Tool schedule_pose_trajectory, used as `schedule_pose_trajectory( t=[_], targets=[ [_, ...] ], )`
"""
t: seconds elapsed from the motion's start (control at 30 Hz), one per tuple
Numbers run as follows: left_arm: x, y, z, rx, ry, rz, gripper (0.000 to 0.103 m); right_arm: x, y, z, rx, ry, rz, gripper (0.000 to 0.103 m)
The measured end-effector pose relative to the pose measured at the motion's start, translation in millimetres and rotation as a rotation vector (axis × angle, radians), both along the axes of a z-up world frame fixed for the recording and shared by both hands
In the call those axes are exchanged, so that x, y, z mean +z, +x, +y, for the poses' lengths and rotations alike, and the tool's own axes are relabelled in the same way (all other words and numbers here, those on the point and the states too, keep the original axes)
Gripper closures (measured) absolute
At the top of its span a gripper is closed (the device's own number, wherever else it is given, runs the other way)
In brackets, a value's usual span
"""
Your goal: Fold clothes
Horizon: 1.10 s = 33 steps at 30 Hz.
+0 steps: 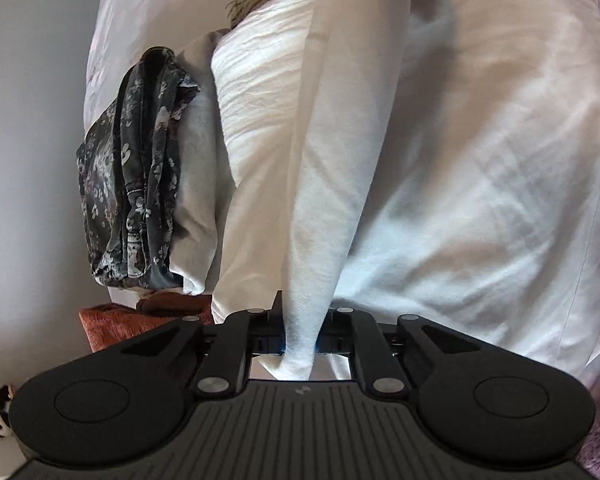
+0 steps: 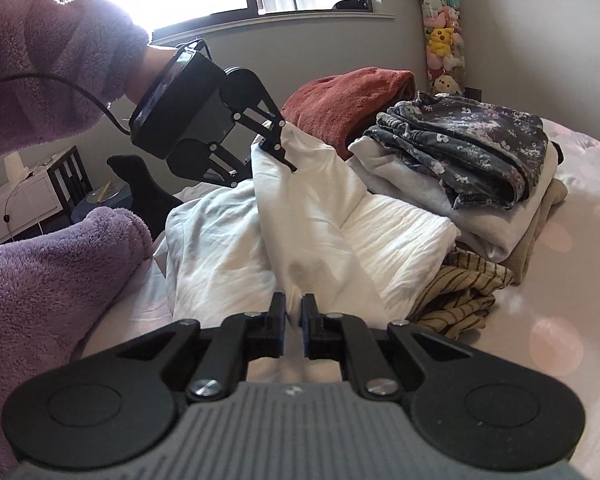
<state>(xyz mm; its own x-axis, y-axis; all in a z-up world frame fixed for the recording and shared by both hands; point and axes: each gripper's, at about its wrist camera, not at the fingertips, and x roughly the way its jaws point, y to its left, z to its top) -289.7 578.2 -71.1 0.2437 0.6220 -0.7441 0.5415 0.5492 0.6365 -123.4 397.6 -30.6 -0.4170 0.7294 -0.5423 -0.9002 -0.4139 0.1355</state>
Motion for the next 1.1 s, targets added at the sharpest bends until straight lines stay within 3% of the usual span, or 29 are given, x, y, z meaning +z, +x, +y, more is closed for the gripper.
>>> schedule_pose_trajectory(
  t=[0.03,0.07,0.1,0.27,0.4,0.47,0.57,0.63,0.73,0.8,0.83,0.87,1.1],
  targets=[
    [2,0,-1,0.01,-0.003,-0.004,0.095,4,0,0,-0.006,0.008,-0.023,0.075],
    [4,0,-2,0.018,-0.006,-0.006,0.095,9,-1,1,-0.008,0.016,-0.046,0.055],
    [6,0,-2,0.027,-0.008,-0.009,0.095,13,-2,2,-0.004,0.023,-0.071,0.042],
    [15,1,-6,0.067,-0.022,-0.02,0.095,15,-16,27,0.038,-0.01,-0.222,0.037],
    [24,1,-9,0.108,-0.043,-0.036,0.095,6,-27,28,0.077,-0.015,-0.223,0.036],
    [28,0,-10,0.123,-0.054,-0.04,0.095,2,-37,21,0.093,-0.005,-0.215,0.029],
    [34,0,-11,0.144,-0.064,-0.049,0.096,-8,-58,16,0.101,0.02,-0.275,0.027],
    [40,-2,-14,0.155,-0.065,-0.059,0.096,-15,-67,18,0.072,0.031,-0.338,0.028],
    [50,-5,-18,0.17,-0.068,-0.077,0.096,-18,-64,25,0.019,0.022,-0.362,0.044],
    [57,-7,-22,0.181,-0.072,-0.092,0.096,-17,-61,29,-0.011,0.019,-0.375,0.07],
    [59,-8,-25,0.181,-0.069,-0.094,0.096,-14,-59,29,-0.022,0.021,-0.38,0.075],
    [61,-9,-28,0.179,-0.063,-0.094,0.096,-8,-56,29,-0.032,0.026,-0.376,0.086],
    [90,-29,-51,0.187,-0.028,-0.154,0.096,39,-54,4,-0.059,0.112,-0.349,0.094]
  ],
)
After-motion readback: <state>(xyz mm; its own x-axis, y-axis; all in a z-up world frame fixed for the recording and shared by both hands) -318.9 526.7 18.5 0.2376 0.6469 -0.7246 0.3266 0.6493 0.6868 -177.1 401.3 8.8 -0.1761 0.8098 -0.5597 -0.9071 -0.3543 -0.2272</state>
